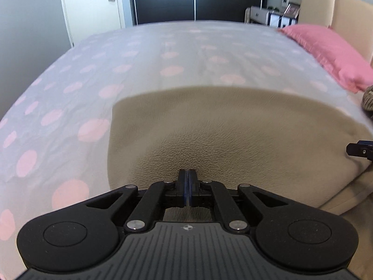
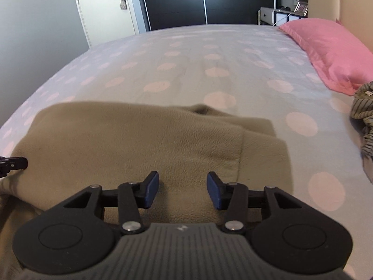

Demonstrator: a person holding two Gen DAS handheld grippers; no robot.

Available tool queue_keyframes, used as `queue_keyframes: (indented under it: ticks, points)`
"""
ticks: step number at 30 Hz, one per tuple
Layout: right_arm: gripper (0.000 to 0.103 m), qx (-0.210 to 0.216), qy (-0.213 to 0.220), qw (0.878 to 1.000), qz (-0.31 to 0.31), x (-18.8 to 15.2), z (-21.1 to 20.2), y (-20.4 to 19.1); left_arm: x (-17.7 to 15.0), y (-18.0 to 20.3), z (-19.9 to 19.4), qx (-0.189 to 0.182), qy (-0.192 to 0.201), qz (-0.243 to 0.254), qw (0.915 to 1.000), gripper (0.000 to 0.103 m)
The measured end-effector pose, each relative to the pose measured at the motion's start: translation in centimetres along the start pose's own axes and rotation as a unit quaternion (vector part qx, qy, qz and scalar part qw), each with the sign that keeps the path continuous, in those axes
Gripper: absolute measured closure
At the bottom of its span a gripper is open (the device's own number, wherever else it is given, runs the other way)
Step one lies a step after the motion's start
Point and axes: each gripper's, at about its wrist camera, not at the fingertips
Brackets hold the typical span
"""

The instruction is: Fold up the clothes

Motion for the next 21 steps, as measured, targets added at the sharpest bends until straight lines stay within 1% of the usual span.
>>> queue_keyframes:
  ticks: [3,7,10,13,17,21]
  points:
    - [0.055,0.003,-0.027,1.000,-0.011,-0.2,2.4,-0.3,0.3,-0.5,1.9,0.001,-0.024,-0.014,0.9996,0.102]
    - [0.054,0.002,-0.062,0.997,-0.035,0.7,4.8,-1.0,1.1,-0.6,4.1,0.010,-0.060,-0.023,0.9979,0.102]
    - [0.053,0.012,-0.076,0.997,-0.024,1.2,5.5,-0.4,1.6,-0.7,5.1,0.010,-0.079,-0.023,0.9966,0.102]
    - [0.053,0.019,-0.084,0.996,-0.017,1.6,5.9,0.0,1.3,-0.7,4.4,0.006,-0.073,-0.009,0.9973,0.102]
    - [0.054,0.009,-0.079,0.997,-0.025,1.4,4.8,-0.4,0.5,-0.4,2.7,0.010,-0.052,0.012,0.9985,0.102]
    - [0.054,0.013,-0.086,0.996,-0.009,1.4,3.4,-0.1,-0.9,-0.1,0.0,0.015,-0.041,0.068,0.9967,0.102]
Point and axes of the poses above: each gripper's, at about its wrist camera, not at the fingertips, and z roughly the way its jaws point, y to its right, x to its top, and after that the axes turned 15 degrees about -z, right-handed
